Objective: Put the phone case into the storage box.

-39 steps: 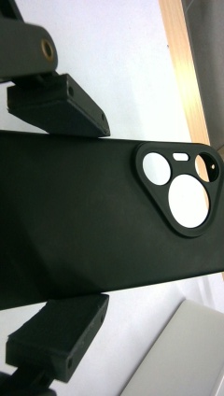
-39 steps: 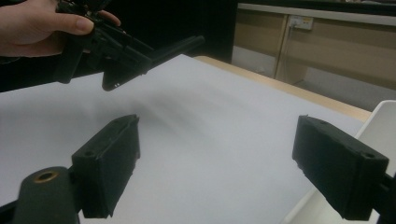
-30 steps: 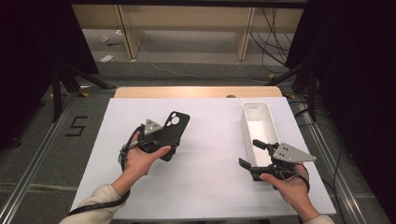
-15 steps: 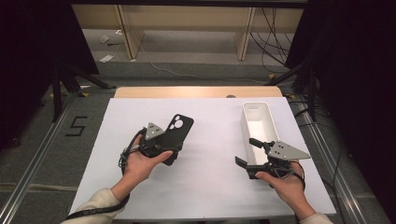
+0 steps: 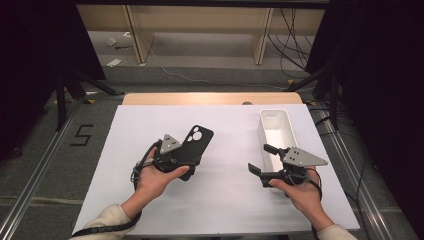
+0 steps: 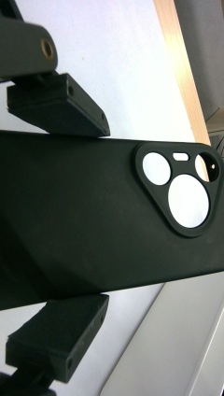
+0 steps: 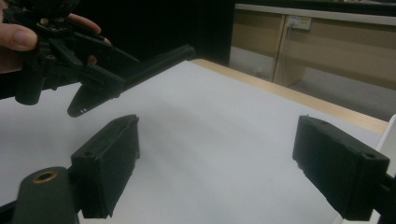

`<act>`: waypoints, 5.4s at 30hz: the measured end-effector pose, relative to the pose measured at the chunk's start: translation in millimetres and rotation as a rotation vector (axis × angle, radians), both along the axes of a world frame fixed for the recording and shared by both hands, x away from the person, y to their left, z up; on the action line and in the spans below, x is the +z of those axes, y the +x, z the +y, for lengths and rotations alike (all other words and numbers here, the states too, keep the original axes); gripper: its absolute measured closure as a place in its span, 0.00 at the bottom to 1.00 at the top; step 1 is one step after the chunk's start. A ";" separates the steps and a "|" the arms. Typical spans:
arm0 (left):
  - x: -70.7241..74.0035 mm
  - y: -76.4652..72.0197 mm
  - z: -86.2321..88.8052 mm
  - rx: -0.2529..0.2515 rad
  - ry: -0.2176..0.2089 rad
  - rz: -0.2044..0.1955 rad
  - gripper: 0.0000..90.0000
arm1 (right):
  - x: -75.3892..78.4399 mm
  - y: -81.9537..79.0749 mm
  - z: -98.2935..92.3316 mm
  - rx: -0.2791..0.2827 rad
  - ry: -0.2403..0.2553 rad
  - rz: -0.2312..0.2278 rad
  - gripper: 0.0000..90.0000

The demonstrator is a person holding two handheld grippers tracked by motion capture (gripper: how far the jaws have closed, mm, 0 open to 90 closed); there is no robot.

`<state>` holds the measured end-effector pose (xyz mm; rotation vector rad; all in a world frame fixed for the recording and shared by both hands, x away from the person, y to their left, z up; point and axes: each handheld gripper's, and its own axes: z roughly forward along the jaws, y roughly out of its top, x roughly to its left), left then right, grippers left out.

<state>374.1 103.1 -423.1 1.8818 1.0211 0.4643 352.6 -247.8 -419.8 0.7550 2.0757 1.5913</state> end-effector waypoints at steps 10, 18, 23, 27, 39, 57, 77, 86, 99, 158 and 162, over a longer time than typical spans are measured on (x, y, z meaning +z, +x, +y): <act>-0.3 -2.7 -5.0 -0.020 0.000 0.000 0.18 | 1.5 9.0 6.1 -0.010 0.007 0.002 0.18; -0.4 -4.7 -9.2 -0.035 -0.008 -0.003 0.18 | 3.1 13.2 12.2 -0.006 0.023 0.022 0.18; -0.8 -6.1 -12.3 -0.046 -0.001 -0.001 0.18 | 5.9 14.2 16.4 -0.003 0.026 0.021 0.18; -2.0 -7.8 -15.4 -0.059 0.001 0.004 0.18 | 6.4 15.2 19.5 -0.007 0.030 0.027 0.18; -2.5 -12.9 -22.8 -0.088 0.001 0.006 0.18 | 10.6 19.9 34.4 -0.005 0.035 0.037 0.18; -4.2 -19.3 -33.8 -0.128 -0.001 0.008 0.18 | 7.5 44.1 61.0 -0.007 0.025 0.084 0.20; -7.4 -23.7 -47.1 -0.160 0.005 0.002 0.18 | 3.1 56.4 81.3 0.027 0.028 0.156 0.20; -7.2 -24.0 -48.2 -0.162 0.004 -0.003 0.18 | 0.0 58.8 90.7 0.039 0.025 0.195 0.21; -7.3 -25.3 -50.9 -0.165 -0.008 0.002 0.18 | -3.1 60.9 95.0 0.044 0.036 0.238 0.23; -2.3 -23.4 -45.4 -0.227 0.007 -0.153 0.22 | 21.0 52.9 89.1 0.082 0.232 0.324 0.88; -2.3 -20.8 -38.7 -0.236 -0.014 -0.146 0.19 | 27.9 53.2 84.6 0.087 0.200 0.295 0.88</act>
